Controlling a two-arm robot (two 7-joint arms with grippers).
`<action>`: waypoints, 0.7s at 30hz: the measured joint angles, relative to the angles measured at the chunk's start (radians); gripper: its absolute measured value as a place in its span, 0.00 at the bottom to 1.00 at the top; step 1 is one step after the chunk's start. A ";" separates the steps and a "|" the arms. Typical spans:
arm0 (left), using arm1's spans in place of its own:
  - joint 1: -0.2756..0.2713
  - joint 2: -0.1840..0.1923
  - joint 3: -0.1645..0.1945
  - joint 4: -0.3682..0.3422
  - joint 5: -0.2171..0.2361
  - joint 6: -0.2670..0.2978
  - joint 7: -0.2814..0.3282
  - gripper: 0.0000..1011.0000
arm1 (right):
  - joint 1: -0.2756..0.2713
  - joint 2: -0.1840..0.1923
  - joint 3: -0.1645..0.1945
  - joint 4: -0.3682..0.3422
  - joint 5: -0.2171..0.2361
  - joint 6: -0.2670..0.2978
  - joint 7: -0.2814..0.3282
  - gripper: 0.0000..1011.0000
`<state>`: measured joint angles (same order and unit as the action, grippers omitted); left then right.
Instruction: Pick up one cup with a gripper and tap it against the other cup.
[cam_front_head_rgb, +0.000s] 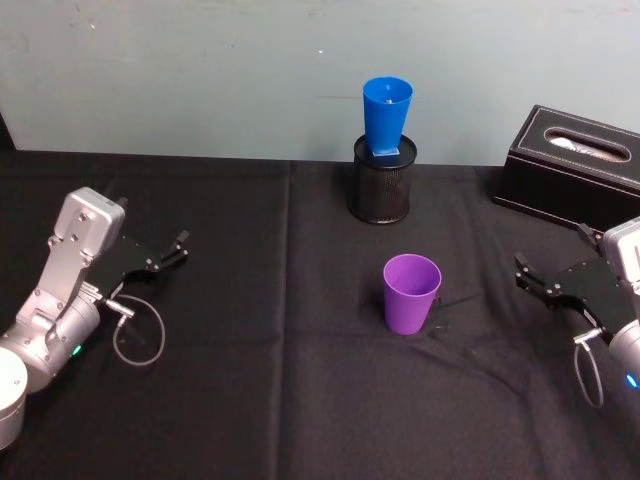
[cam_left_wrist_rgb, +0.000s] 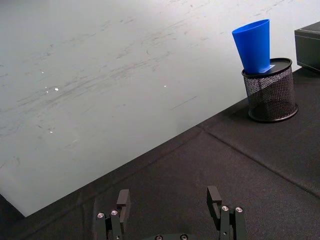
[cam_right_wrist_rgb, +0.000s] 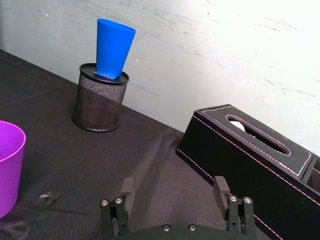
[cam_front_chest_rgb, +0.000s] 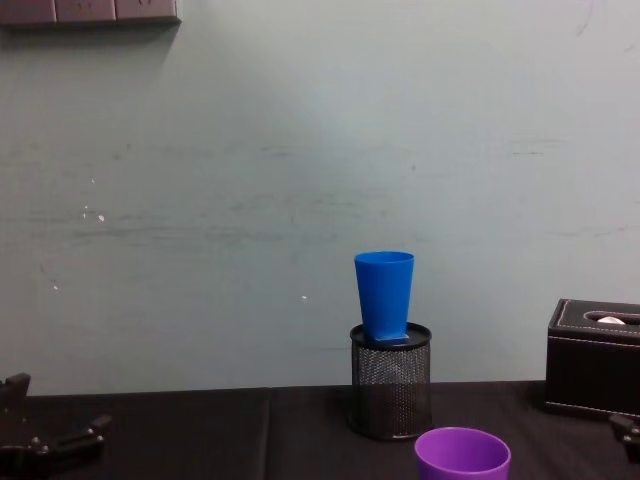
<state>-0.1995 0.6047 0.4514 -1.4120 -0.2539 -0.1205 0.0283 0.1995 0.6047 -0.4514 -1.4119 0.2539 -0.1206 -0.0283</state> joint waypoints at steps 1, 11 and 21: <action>0.000 0.000 0.000 0.000 0.000 0.000 0.000 0.99 | 0.000 0.000 0.000 0.000 0.000 0.000 0.000 0.99; 0.000 0.000 0.000 0.000 0.000 0.000 0.000 0.99 | 0.000 0.000 0.000 0.000 0.000 0.000 0.000 0.99; 0.000 0.000 0.000 0.000 0.000 0.000 0.000 0.99 | -0.007 -0.003 0.010 0.006 0.016 -0.021 0.032 0.99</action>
<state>-0.1996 0.6047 0.4514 -1.4119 -0.2539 -0.1205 0.0283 0.1924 0.6017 -0.4411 -1.4061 0.2695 -0.1412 0.0041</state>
